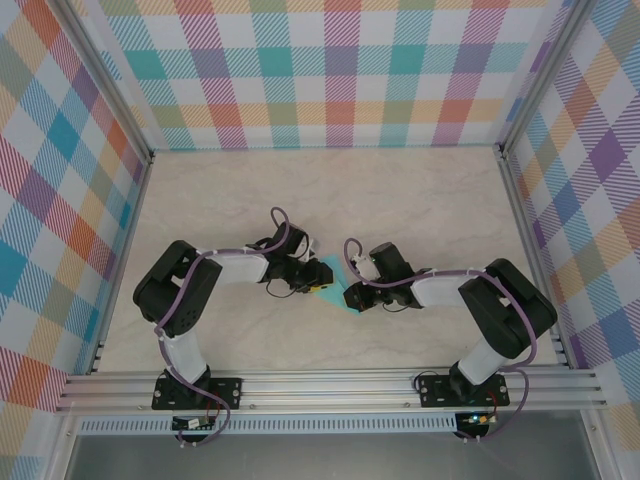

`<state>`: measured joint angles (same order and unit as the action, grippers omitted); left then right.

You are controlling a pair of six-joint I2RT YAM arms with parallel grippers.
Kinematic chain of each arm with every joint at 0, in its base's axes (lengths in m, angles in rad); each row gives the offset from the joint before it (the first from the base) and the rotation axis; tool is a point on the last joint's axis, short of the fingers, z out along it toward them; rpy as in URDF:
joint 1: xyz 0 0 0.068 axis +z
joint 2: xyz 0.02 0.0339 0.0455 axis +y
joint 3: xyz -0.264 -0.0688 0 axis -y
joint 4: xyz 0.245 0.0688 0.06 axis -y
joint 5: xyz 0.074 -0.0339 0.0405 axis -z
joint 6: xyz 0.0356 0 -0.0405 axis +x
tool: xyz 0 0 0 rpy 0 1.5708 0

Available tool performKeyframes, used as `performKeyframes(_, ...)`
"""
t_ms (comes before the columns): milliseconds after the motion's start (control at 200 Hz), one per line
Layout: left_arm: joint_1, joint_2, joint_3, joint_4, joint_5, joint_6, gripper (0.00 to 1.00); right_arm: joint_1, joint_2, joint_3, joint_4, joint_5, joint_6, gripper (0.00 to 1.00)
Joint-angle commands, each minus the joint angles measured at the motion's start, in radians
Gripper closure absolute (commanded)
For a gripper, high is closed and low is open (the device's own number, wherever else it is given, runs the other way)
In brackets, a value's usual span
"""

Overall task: Fold a paper plane with a square sheet of paper (fold left side to right side)
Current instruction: Fourth fold the wing at the center of the table.

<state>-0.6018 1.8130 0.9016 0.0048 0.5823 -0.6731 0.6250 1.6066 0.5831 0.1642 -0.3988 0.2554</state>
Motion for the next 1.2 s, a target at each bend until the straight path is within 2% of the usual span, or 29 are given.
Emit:
performKeyframes(0,-0.011,0.023,0.025,-0.005,-0.013,0.003,0.65,-0.01,0.018,-0.018,0.014,-0.034,0.01,0.9)
performKeyframes(160,-0.012,0.032,0.034,-0.011,-0.02,0.003,0.61,-0.01,0.022,-0.017,0.009,-0.035,0.008,0.9)
performKeyframes(385,-0.013,0.031,0.036,-0.043,-0.035,0.012,0.6,-0.011,0.022,-0.01,0.015,-0.044,0.015,0.89)
performKeyframes(580,-0.02,-0.031,0.015,-0.056,-0.032,0.003,0.57,-0.012,0.036,-0.005,0.016,-0.038,0.028,0.9)
performKeyframes(875,-0.054,-0.104,-0.029,-0.097,-0.094,-0.08,0.51,-0.014,0.042,0.001,0.009,-0.035,0.043,0.91)
performKeyframes(1200,-0.062,-0.068,-0.018,-0.067,-0.122,-0.136,0.52,-0.014,0.05,0.004,0.011,-0.044,0.048,0.91)
